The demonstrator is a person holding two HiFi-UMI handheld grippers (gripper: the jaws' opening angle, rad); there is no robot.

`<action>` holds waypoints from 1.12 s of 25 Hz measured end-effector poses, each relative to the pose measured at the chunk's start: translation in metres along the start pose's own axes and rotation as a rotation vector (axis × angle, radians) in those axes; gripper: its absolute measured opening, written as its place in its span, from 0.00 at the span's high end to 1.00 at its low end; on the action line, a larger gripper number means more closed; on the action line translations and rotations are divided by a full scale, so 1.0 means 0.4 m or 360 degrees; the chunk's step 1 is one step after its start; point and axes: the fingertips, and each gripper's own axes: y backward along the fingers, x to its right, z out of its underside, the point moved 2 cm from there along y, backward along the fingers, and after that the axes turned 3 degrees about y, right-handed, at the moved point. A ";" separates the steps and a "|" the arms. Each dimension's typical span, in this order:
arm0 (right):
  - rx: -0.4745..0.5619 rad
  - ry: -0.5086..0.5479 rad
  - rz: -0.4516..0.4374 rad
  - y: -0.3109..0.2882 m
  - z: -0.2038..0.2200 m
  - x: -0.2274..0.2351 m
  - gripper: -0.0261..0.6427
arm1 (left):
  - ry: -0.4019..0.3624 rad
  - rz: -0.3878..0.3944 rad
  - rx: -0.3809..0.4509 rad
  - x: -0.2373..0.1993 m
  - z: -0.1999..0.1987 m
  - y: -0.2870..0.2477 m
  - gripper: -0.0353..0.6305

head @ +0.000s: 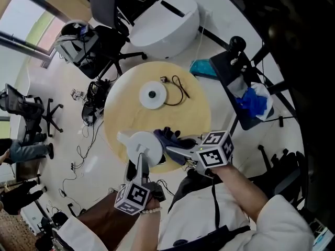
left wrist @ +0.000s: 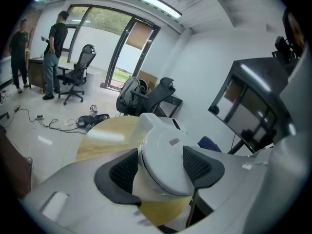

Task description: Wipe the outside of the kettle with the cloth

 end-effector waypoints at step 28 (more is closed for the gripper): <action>0.0023 -0.0615 0.0642 -0.097 0.314 0.391 0.86 | -0.0041 0.0385 -0.0330 0.014 0.000 -0.032 0.45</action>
